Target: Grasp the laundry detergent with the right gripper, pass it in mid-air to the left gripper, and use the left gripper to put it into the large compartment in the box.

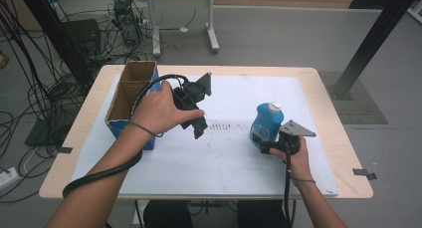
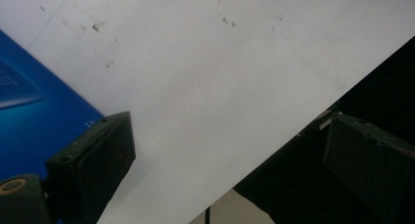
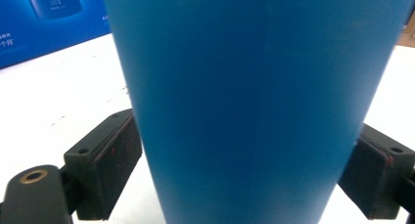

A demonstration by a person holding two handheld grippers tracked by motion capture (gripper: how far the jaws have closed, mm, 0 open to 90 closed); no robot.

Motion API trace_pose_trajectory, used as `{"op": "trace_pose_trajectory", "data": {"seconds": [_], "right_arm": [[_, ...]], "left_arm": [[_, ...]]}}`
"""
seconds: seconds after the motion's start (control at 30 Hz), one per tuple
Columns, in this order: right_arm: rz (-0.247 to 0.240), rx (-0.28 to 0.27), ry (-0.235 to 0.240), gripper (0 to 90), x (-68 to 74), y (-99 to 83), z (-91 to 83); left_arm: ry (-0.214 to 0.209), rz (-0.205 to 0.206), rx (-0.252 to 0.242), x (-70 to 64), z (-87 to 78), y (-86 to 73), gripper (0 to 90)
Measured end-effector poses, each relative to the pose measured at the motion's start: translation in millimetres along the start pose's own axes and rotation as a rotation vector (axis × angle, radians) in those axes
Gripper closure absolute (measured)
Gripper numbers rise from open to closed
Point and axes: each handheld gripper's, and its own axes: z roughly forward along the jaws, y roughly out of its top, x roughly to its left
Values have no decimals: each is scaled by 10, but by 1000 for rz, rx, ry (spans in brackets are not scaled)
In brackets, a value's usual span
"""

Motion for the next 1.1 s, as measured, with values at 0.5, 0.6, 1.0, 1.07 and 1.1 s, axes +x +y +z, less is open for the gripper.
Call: {"op": "trace_pose_trajectory", "data": {"seconds": [0.5, 0.6, 1.0, 1.07, 1.1], "right_arm": [[3, -2, 4, 222, -2, -10, 15], [1, -5, 7, 261, 2, -14, 22], [4, -9, 3, 351, 8, -21, 21], [10, -9, -1, 367, 13, -22, 19], [10, -10, -2, 377, 15, -23, 18]], "left_arm": [[-3, 5, 2, 0, 23, 20, 53], [-3, 4, 1, 0, 19, 17, 53], [-5, 0, 3, 1, 34, 12, 52], [-2, 4, 4, -4, 32, 16, 52], [-3, 2, 2, -4, 31, 15, 52]]}}
